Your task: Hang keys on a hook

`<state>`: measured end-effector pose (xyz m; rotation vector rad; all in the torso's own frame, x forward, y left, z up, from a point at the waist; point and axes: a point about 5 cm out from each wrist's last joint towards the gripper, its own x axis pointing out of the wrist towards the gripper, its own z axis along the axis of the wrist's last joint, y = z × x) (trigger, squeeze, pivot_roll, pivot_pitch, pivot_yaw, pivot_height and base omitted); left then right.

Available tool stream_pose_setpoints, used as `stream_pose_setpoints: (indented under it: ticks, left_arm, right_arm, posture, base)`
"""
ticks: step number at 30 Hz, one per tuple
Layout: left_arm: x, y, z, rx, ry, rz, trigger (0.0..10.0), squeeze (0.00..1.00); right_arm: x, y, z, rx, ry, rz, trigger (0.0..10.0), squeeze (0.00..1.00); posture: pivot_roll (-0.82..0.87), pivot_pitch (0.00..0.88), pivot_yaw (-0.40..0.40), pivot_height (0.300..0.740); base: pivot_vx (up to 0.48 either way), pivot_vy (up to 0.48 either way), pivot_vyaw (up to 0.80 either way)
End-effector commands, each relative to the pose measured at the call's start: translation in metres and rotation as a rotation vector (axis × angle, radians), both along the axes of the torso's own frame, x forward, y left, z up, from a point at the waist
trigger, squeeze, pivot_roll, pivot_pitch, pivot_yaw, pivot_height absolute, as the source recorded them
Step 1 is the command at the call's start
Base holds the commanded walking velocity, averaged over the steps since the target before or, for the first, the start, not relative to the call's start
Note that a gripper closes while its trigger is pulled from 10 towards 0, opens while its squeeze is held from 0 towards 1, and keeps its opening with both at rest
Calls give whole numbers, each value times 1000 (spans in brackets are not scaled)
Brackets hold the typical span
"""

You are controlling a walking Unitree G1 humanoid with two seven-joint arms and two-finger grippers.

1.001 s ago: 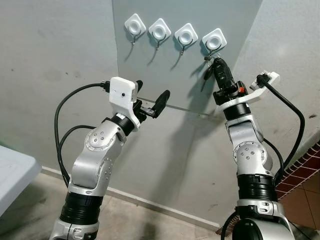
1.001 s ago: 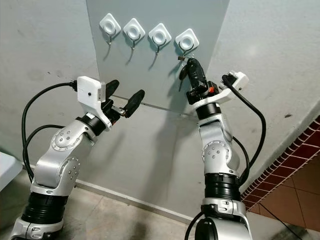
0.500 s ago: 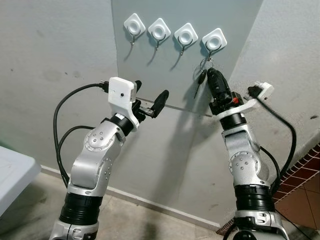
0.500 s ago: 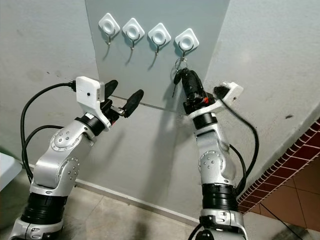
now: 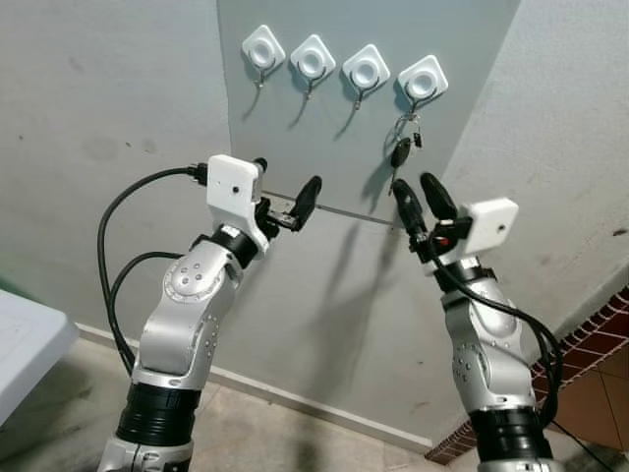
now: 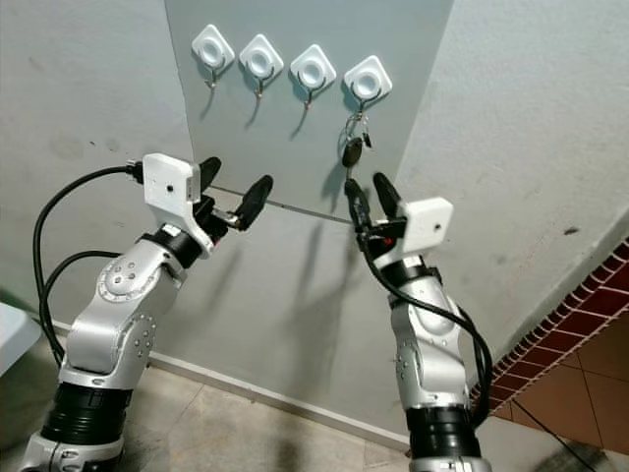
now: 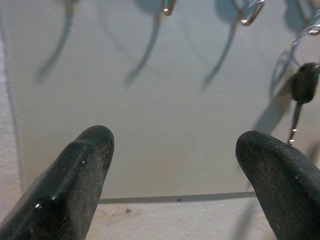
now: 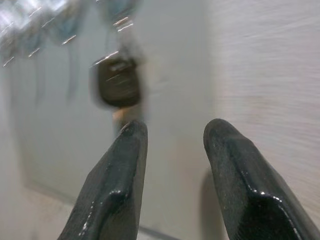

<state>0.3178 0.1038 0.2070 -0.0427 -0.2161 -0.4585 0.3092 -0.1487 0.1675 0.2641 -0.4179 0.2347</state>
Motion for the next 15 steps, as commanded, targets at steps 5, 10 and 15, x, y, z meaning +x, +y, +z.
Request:
stream_pose_setpoints:
  ticks: [5,10,15]
  left_arm:
    - [0,8,-10,-24,30,38,10000,0]
    - [-2,19,-38,-35,101,110,10000,0]
    - [-4,26,-69,-99,222,140,10000,0]
  right_arm:
    - [-13,-3,-3,64,16,-78,10000,0]
    - [-27,7,-30,-37,103,-75,10000,0]
    - [-33,12,-53,-126,189,-75,10000,0]
  posture:
    - [-13,0,-32,740]
    - [-15,0,-26,740]
    - [-12,0,-26,740]
  base:
    - [0,0,0]
    - [0,0,0]
    - [0,0,0]
